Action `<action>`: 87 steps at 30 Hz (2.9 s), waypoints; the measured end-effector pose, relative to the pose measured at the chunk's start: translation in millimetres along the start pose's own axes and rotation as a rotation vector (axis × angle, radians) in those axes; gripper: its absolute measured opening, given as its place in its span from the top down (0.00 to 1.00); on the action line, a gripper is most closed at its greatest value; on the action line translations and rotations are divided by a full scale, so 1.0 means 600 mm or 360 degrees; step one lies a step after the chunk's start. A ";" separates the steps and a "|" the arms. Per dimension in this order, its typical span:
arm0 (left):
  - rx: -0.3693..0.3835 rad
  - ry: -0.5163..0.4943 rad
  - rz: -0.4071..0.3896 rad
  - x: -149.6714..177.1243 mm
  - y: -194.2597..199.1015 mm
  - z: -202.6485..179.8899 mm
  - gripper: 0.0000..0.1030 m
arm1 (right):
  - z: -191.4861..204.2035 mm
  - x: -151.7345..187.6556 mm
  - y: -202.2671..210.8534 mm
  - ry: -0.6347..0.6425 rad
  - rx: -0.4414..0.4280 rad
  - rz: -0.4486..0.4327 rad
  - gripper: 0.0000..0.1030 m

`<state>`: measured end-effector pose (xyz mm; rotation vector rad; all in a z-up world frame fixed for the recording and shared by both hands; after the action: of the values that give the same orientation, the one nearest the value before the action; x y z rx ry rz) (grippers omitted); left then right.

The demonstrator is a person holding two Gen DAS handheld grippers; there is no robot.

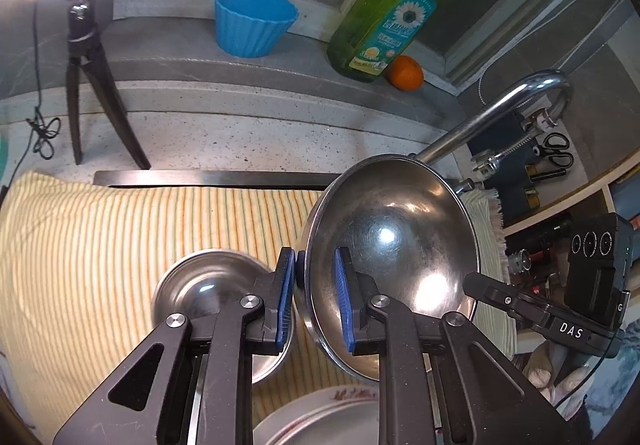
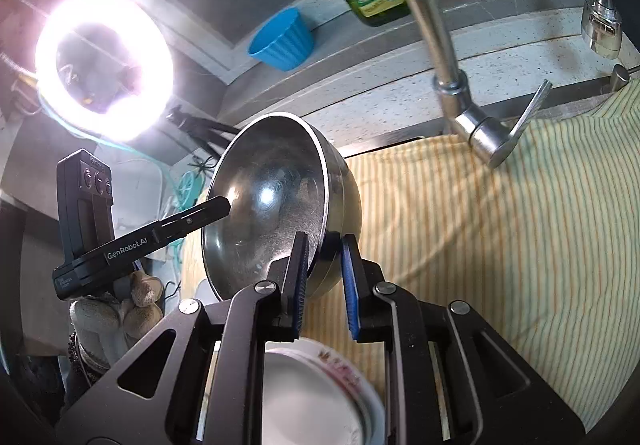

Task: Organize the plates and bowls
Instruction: 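Lift the large steel bowl with both grippers and carry it across the cloth, then lower the large steel bowl onto the cloth and open both grippers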

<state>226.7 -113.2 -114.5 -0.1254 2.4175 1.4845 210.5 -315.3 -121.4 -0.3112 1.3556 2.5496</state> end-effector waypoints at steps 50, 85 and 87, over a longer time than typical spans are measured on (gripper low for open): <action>-0.0142 0.0621 -0.0221 0.385 0.224 0.296 0.82 | 0.331 0.327 -0.234 0.0482 -0.0169 0.0595 0.84; -0.0161 0.0708 -0.0159 0.429 0.182 0.338 0.65 | 0.328 0.345 -0.290 0.0543 -0.0089 0.0616 0.44; -0.0179 0.0701 -0.0170 0.427 0.188 0.337 0.58 | 0.331 0.344 -0.284 0.0556 -0.0100 0.0612 0.43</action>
<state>-0.5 138.8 -179.3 -0.6596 2.5982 1.6853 51.4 -35.1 -206.6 -0.5810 1.5882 2.9632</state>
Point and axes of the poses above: each gripper's, at about its wrist camera, not at the fingertips, and y roughly against the way its jaws point, z to its left, x to its underside, the point moved 5 cm from there along -y, roughly the way its jaws point, and after that the axes turned 8 degrees about z, right-handed, at the moved point
